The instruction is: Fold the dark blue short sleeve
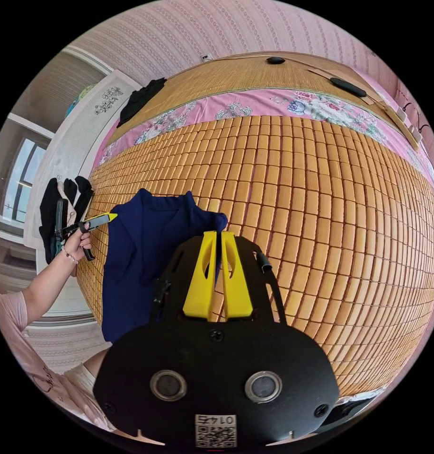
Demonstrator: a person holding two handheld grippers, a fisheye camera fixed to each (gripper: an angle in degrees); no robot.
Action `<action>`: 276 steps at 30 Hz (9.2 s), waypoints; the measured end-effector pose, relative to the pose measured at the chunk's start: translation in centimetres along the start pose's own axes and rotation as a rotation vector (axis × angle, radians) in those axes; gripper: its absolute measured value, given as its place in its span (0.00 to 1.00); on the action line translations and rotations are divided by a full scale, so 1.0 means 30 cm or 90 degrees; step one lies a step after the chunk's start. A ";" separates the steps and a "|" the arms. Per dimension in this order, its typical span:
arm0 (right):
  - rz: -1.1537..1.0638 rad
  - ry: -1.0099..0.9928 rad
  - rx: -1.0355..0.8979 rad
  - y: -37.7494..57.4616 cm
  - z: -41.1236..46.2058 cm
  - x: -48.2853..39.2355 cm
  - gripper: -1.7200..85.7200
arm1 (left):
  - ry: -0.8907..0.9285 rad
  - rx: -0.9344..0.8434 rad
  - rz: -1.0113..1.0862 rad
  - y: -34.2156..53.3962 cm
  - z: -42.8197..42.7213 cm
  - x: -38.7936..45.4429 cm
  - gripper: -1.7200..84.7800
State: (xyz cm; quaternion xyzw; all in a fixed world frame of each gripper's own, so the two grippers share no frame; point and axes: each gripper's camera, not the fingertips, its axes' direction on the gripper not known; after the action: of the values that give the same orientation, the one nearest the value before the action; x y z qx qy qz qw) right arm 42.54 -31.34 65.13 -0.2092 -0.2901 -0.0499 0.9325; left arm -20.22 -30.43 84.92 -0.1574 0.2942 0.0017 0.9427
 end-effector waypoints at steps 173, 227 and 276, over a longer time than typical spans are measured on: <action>0.291 -0.369 0.138 1.744 0.007 -0.065 0.20 | -0.054 -0.144 0.576 2.020 -0.197 1.763 0.02; -0.183 0.142 -0.141 0.840 0.050 -0.937 0.18 | 0.002 -0.058 0.137 1.634 -0.315 1.001 0.14; 0.382 0.247 0.277 1.829 -1.121 -0.129 0.15 | 0.156 -0.132 0.461 1.167 -0.370 2.073 0.11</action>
State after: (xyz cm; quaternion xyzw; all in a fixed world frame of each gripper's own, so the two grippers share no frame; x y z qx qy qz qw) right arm 68.60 4.24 18.12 -0.0691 -0.0388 0.2476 0.9656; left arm 21.70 -6.03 31.39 -0.1369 0.4396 0.3451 0.8179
